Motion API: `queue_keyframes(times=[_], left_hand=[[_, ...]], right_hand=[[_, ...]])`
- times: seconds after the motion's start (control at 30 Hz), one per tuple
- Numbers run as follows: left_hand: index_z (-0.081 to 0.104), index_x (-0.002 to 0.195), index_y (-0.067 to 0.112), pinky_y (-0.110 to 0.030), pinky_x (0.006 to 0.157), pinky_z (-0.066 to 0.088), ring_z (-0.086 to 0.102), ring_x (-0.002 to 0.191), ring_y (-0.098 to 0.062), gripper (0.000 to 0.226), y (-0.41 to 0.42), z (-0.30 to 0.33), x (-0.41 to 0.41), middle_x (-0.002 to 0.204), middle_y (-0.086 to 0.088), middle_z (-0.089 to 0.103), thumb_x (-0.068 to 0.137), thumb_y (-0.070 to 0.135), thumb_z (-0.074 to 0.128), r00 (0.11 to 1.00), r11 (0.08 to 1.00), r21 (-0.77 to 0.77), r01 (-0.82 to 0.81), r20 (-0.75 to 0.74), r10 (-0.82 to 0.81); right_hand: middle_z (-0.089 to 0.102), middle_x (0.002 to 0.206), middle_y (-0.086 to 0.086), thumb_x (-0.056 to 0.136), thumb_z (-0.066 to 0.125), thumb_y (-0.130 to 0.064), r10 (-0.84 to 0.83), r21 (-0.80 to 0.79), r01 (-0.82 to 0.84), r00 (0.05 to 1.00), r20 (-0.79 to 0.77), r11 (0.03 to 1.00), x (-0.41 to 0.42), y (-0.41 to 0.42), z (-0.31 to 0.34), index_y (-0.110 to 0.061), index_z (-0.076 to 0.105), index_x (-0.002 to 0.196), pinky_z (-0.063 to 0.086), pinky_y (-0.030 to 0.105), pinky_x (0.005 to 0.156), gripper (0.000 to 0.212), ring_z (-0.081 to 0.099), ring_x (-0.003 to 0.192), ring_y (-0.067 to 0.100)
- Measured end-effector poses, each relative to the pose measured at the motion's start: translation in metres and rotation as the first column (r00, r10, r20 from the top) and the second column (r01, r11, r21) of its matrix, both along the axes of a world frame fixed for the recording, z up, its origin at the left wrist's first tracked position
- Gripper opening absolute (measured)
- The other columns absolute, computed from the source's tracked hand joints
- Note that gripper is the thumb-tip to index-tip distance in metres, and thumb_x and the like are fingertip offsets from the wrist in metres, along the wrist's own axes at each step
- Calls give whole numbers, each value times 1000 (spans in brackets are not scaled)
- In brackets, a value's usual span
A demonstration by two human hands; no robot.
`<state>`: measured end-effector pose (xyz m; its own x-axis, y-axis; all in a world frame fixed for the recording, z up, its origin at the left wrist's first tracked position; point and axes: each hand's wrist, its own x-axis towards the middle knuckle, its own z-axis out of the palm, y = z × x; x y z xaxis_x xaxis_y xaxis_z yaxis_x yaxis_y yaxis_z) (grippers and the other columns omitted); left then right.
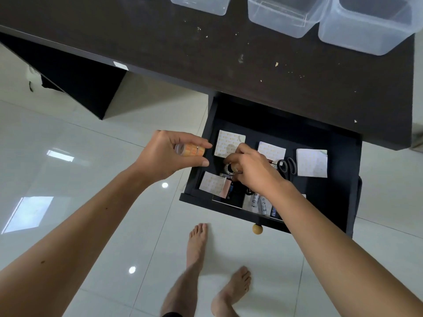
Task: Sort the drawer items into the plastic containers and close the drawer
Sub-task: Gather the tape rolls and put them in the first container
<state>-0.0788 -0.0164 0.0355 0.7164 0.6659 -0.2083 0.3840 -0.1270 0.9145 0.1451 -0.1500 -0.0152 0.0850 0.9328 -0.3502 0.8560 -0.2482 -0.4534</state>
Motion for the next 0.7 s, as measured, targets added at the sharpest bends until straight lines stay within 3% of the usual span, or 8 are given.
queue_keyframes(times=[0.33, 0.5, 0.63, 0.7], left_hand=[[84, 104, 35, -41, 100, 61, 73, 113, -11, 32, -2, -3, -3, 113, 14, 80, 75, 27, 93, 1000, 1000, -31, -3, 15, 3], [84, 104, 35, -39, 101, 60, 75, 108, -8, 32, -1, 4, -6, 108, 16, 81, 73, 30, 93, 1000, 1000, -23, -1, -9, 1], [83, 106, 36, -35, 91, 63, 75, 97, -10, 36, 11, 13, -9, 101, 17, 80, 72, 31, 95, 999, 1000, -12, -15, -41, 15], [79, 110, 38, -31, 88, 63, 73, 100, -10, 43, 23, 20, -9, 105, 19, 78, 71, 33, 97, 999, 1000, 14, -23, -40, 24]], right_hand=[[59, 126, -1, 89, 80, -10, -19, 95, 19, 1000, -3, 995, -1, -8, 2, -16, 69, 130, 40, 20, 88, 42, 64, 114, 23], [59, 124, -7, 88, 81, -10, -108, 107, 119, 989, -105, 987, -1, -10, 16, -21, 71, 128, 51, 28, 92, 43, 63, 112, 21], [56, 115, -19, 86, 85, -17, -168, 124, 197, 962, -214, 972, 4, -2, 45, -31, 73, 122, 41, 9, 78, 41, 59, 99, 3], [56, 115, -22, 85, 86, -19, -158, 140, 198, 953, -258, 970, 4, 8, 62, -34, 73, 121, 40, 9, 76, 41, 60, 98, -1]])
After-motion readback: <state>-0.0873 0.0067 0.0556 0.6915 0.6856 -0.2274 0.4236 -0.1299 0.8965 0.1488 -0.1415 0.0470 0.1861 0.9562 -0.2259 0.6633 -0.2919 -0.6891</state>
